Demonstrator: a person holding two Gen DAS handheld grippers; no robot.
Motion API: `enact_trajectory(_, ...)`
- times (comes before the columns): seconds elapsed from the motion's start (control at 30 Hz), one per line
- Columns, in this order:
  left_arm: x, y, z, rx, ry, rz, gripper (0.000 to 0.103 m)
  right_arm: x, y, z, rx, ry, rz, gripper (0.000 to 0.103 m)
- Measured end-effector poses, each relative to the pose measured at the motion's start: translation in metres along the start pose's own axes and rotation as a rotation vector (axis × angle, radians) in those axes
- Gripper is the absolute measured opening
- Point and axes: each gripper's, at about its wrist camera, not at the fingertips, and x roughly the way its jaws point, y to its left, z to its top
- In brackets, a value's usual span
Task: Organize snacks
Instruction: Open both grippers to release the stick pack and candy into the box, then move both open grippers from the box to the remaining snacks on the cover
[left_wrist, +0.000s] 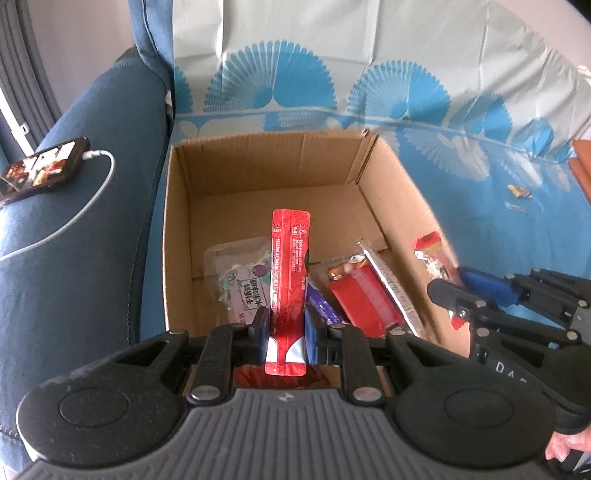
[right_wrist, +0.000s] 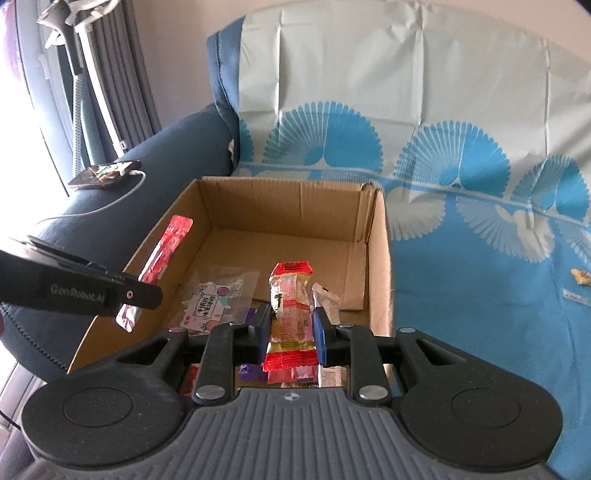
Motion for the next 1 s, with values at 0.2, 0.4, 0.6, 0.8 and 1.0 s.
enact_trajectory(0.2,0.025,0.004,0.007,0.003,0.039,0.028,0.023,0.018,-0.004,0.006,0.006,0.003,-0.02,0.026)
enact_trajectory(0.4,0.034,0.006,0.009,0.008,0.049,0.086,0.103,0.029,-0.008,0.008,0.013,0.038,-0.036,0.055)
enact_trajectory(0.6,0.015,0.012,-0.007,-0.029,0.077,0.098,0.103,-0.002,-0.009,-0.003,0.01,0.008,-0.045,0.069)
enact_trajectory(0.8,-0.023,0.005,-0.049,-0.076,0.055,0.082,0.103,-0.048,-0.001,-0.027,0.022,0.009,-0.009,0.076)
enact_trajectory(1.0,-0.053,-0.012,-0.092,-0.117,0.056,0.052,0.103,-0.08,0.007,-0.047,0.035,0.008,0.005,0.078)
